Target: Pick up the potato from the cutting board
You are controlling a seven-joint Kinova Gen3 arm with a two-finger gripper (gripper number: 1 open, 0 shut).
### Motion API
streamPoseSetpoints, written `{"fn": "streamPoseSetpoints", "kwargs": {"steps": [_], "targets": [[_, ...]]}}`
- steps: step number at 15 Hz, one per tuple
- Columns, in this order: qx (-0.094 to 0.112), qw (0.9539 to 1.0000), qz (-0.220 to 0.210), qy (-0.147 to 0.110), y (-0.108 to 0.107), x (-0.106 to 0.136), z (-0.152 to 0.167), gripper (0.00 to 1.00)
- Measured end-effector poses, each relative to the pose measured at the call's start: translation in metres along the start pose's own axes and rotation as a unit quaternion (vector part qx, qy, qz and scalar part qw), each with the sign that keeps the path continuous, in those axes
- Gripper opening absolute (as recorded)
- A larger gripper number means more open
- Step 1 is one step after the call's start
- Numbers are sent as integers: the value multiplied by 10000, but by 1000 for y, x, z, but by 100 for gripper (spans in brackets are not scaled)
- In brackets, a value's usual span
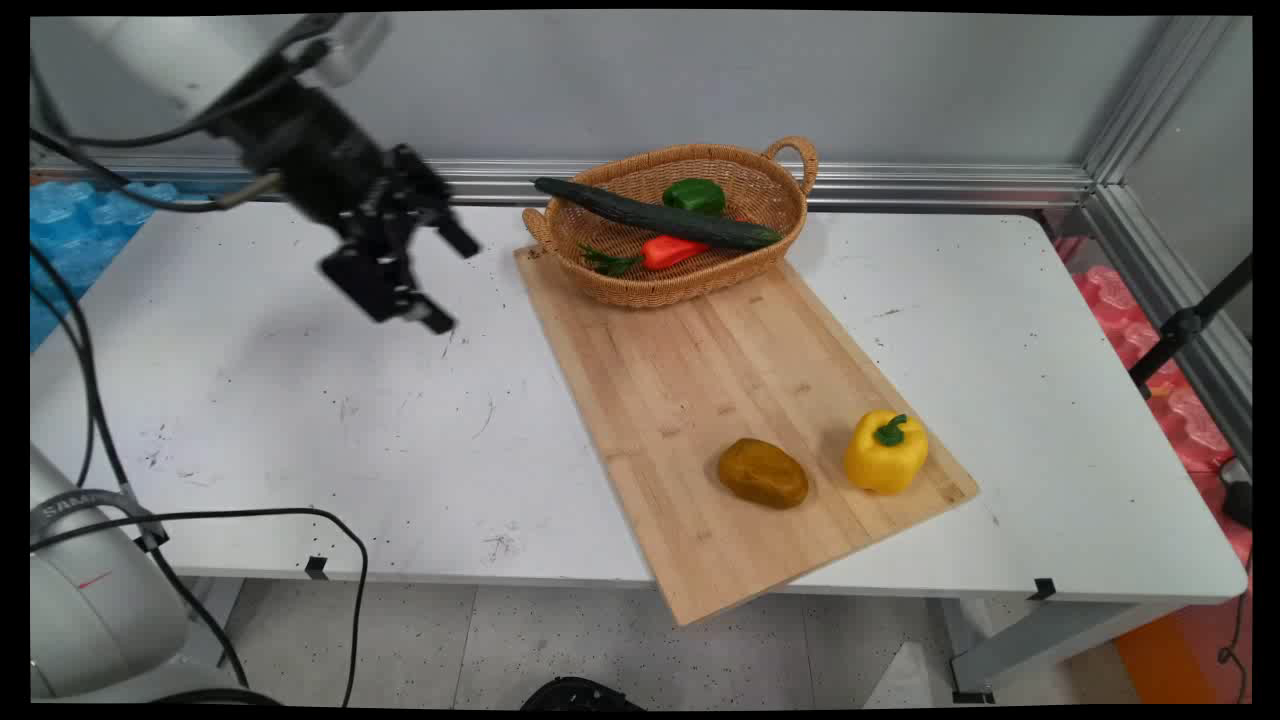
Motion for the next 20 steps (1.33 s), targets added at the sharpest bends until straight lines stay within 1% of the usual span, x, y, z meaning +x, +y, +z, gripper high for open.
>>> {"fn": "streamPoseSetpoints", "kwargs": {"steps": [3, 5, 6, 8, 11, 14, 17, 20], "targets": [[-64, 9998, 151, 133, -3, 34, 24, 100], [-97, 9995, 223, 179, -4, 49, 37, 100], [-121, 9993, 279, 209, -5, 61, 49, 100], [-163, 9989, 373, 232, -6, 77, 67, 100], [-223, 9982, 515, 233, -6, 92, 89, 100], [-307, 9966, 742, 188, -5, 111, 125, 100], [-394, 9948, 936, 116, -4, 126, 159, 100], [-455, 9934, 1053, 78, -3, 136, 184, 100]]}}
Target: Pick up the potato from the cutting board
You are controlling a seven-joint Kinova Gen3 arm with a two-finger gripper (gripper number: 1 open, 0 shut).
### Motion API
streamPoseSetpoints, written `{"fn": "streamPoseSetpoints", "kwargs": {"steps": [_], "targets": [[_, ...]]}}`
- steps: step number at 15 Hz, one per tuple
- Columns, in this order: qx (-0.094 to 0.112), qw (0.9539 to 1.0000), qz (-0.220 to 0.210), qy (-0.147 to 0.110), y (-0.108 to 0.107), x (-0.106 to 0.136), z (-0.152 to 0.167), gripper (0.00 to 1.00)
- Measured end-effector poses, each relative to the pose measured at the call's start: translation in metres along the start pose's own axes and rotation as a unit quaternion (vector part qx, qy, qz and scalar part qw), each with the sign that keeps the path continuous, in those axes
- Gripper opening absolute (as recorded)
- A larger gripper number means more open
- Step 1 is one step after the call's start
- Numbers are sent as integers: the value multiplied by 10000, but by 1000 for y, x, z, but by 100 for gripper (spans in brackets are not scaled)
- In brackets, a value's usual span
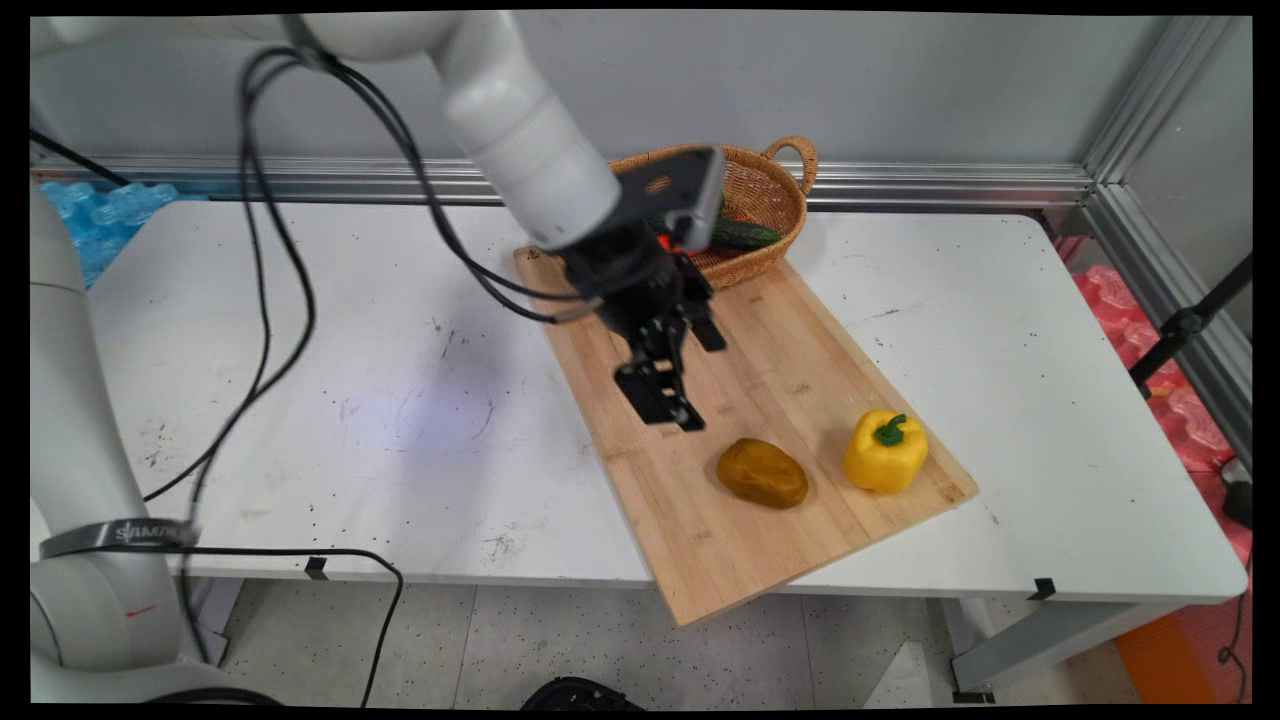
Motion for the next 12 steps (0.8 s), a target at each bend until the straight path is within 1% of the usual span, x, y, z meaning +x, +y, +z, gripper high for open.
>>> {"fn": "streamPoseSetpoints", "kwargs": {"steps": [3, 12], "targets": [[-88, 9999, 111, -36, -5, 10, 31, 100], [-236, 9990, 313, -201, -16, 19, 91, 100]]}}
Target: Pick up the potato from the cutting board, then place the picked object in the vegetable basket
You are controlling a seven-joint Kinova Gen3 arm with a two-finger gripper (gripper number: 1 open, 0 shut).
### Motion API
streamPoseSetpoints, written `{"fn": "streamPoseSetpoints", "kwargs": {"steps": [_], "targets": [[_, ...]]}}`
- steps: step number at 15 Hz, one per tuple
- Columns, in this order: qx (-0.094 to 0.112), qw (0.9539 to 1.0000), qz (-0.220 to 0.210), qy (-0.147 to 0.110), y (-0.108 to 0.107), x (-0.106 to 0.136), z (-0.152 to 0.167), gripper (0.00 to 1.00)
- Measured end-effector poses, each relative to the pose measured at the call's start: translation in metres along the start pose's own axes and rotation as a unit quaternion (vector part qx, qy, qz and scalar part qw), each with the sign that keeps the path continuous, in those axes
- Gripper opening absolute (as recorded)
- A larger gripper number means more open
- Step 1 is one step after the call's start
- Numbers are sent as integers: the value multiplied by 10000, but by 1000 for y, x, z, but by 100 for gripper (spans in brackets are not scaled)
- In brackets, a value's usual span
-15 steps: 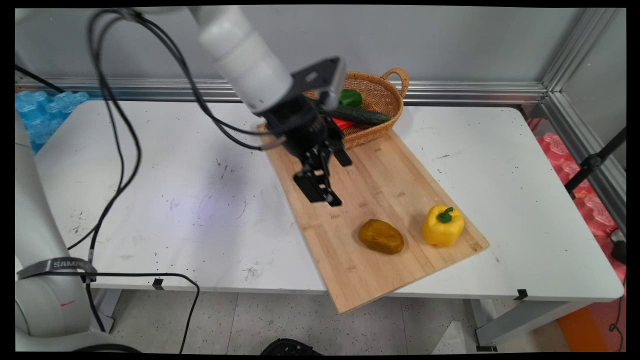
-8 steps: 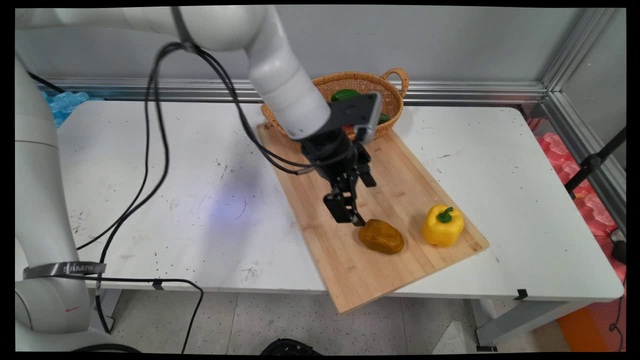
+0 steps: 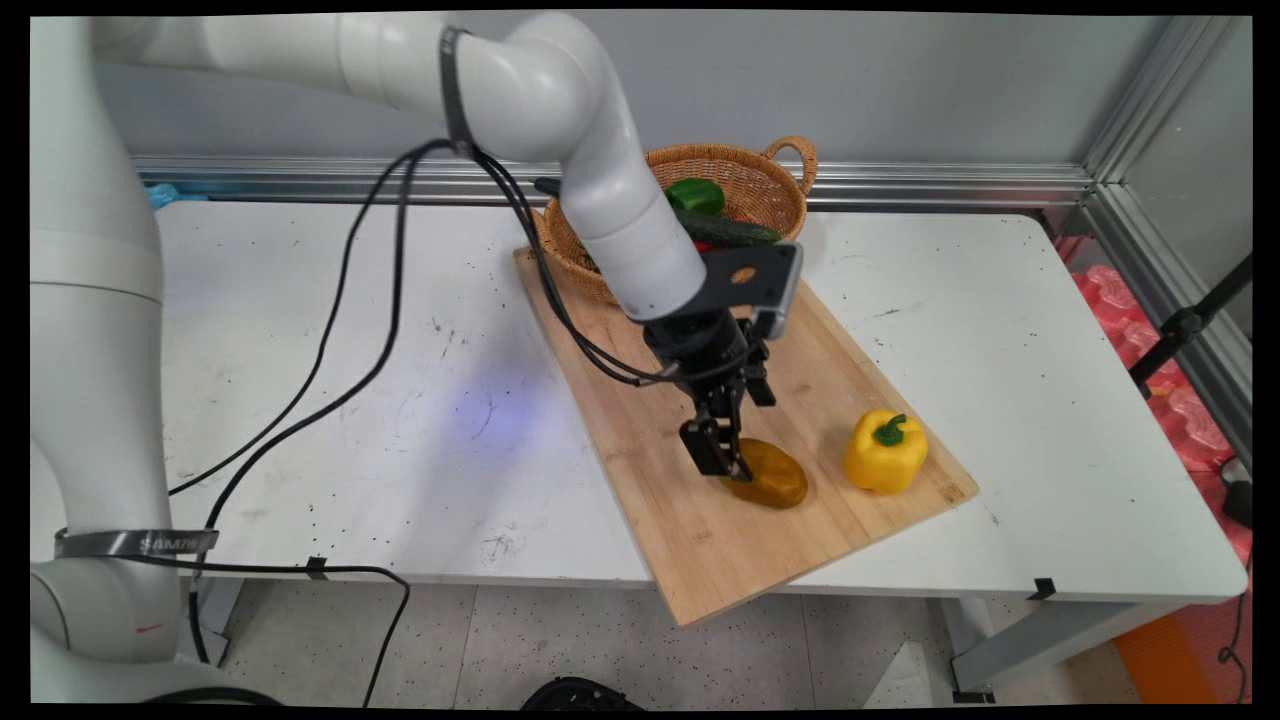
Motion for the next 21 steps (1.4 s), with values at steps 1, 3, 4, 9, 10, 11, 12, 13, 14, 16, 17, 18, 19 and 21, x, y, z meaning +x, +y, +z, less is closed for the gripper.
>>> {"fn": "streamPoseSetpoints", "kwargs": {"steps": [1, 3, 4, 9, 10, 11, 12, 13, 14, 16, 17, 18, 19, 21], "targets": [[-28, 10000, 25, -34, -1, 0, 8, 100], [-74, 9999, 63, -86, -3, 0, 18, 100], [-98, 9999, 79, -109, -3, 0, 23, 100], [-162, 9996, 156, -153, -4, 0, 36, 0], [-167, 9996, 179, -148, -4, 0, 36, 0], [-169, 9995, 211, -139, -4, 1, 36, 0], [-164, 9995, 249, -122, -4, 1, 34, 0], [-161, 9994, 273, -110, -3, 2, 31, 0], [-149, 9994, 294, -93, -2, 2, 26, 0], [-114, 9995, 301, -61, 0, 3, 14, 0], [-90, 9995, 301, -43, 1, 4, 8, 0], [-63, 9996, 283, -17, 2, 5, -1, 0], [-30, 9997, 251, 15, 3, 6, -10, 0], [36, 9999, 128, 91, 6, 7, -31, 0]]}}
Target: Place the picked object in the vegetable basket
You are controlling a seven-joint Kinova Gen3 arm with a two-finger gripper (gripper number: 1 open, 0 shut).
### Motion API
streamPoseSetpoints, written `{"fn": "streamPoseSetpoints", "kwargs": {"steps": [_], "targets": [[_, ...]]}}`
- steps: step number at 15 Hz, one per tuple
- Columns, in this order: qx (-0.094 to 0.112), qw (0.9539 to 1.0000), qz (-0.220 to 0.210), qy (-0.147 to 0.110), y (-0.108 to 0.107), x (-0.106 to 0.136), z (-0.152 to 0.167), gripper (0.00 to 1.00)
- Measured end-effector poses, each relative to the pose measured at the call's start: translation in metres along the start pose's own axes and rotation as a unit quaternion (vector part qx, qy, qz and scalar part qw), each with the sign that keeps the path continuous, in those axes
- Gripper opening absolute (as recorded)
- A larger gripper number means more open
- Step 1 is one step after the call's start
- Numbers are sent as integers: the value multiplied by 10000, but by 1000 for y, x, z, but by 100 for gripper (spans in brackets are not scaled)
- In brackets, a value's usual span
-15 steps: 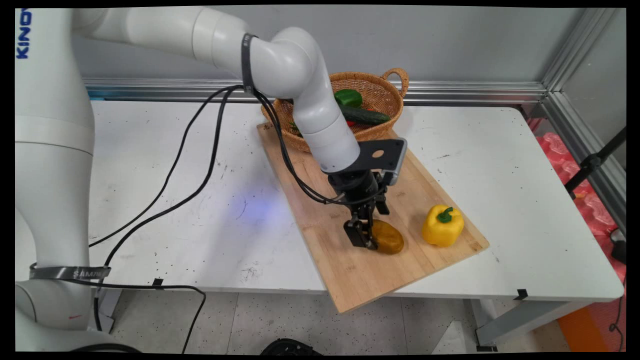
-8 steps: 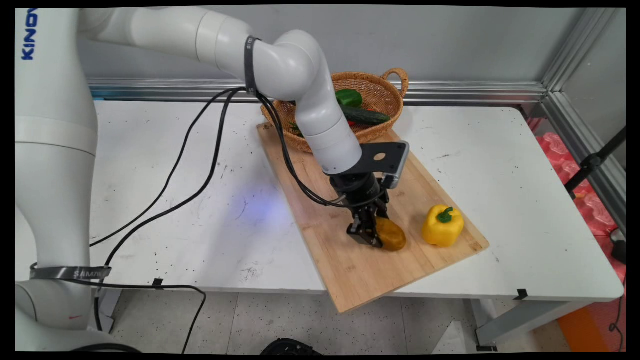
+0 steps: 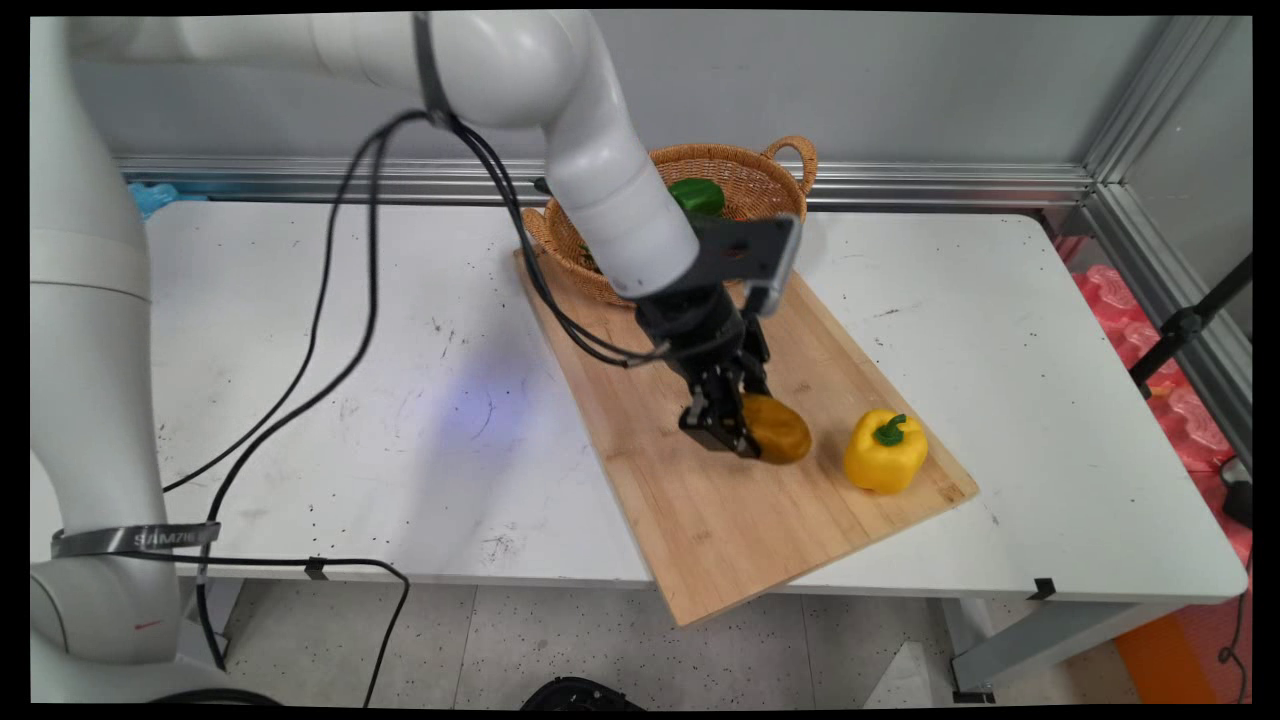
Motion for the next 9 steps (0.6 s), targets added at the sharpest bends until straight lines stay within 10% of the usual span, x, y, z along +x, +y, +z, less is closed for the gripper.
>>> {"fn": "streamPoseSetpoints", "kwargs": {"steps": [9], "targets": [[502, 9920, -1109, 336, 1, -19, -98, 0]]}}
